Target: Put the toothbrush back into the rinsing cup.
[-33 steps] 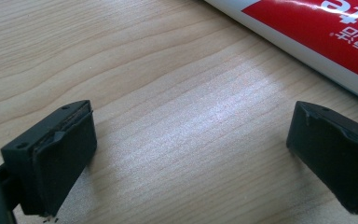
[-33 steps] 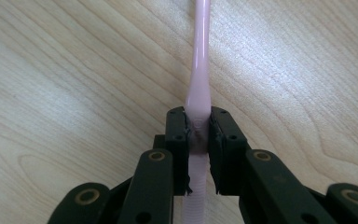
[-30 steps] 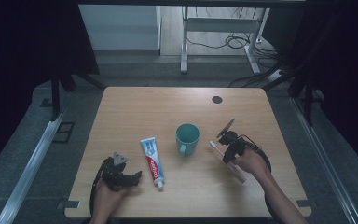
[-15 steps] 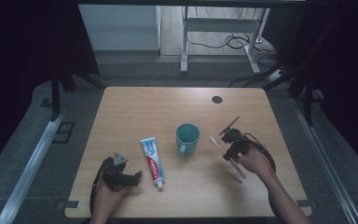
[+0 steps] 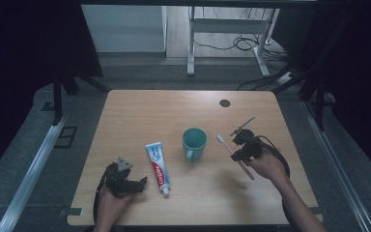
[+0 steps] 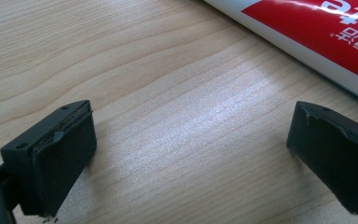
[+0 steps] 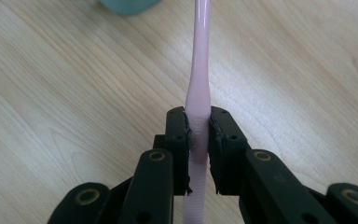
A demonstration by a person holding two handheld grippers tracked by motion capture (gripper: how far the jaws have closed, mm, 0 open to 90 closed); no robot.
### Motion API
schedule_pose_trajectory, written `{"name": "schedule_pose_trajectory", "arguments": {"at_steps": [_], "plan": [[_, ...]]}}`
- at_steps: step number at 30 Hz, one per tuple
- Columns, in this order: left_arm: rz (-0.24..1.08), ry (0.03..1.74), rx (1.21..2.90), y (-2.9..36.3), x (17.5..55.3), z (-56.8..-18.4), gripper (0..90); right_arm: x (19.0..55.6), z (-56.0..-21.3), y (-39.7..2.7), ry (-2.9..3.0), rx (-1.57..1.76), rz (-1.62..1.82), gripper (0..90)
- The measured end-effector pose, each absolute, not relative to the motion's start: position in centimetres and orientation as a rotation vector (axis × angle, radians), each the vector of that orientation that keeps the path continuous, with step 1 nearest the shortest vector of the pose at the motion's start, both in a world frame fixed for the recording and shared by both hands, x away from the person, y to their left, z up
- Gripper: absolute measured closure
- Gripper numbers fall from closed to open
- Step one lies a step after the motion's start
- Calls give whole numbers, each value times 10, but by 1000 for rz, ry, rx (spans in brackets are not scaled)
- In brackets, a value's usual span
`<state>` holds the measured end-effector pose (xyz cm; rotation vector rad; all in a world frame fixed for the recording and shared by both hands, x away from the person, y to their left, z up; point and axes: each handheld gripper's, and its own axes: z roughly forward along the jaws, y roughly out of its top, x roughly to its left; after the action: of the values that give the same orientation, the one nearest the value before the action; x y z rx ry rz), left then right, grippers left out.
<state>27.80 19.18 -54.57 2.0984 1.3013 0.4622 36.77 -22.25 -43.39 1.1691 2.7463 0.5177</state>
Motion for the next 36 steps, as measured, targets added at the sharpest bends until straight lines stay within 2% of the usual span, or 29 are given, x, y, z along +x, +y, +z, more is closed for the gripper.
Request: {"name": "schedule_pose_trajectory", "arguments": {"at_steps": [16, 36], "plan": [[465, 1295, 2103, 192, 278, -546, 14, 365, -412, -218, 2672, 1087, 728, 783], [465, 1296, 2100, 192, 278, -546, 14, 368, -402, -205, 2580, 1030, 950, 783]]}}
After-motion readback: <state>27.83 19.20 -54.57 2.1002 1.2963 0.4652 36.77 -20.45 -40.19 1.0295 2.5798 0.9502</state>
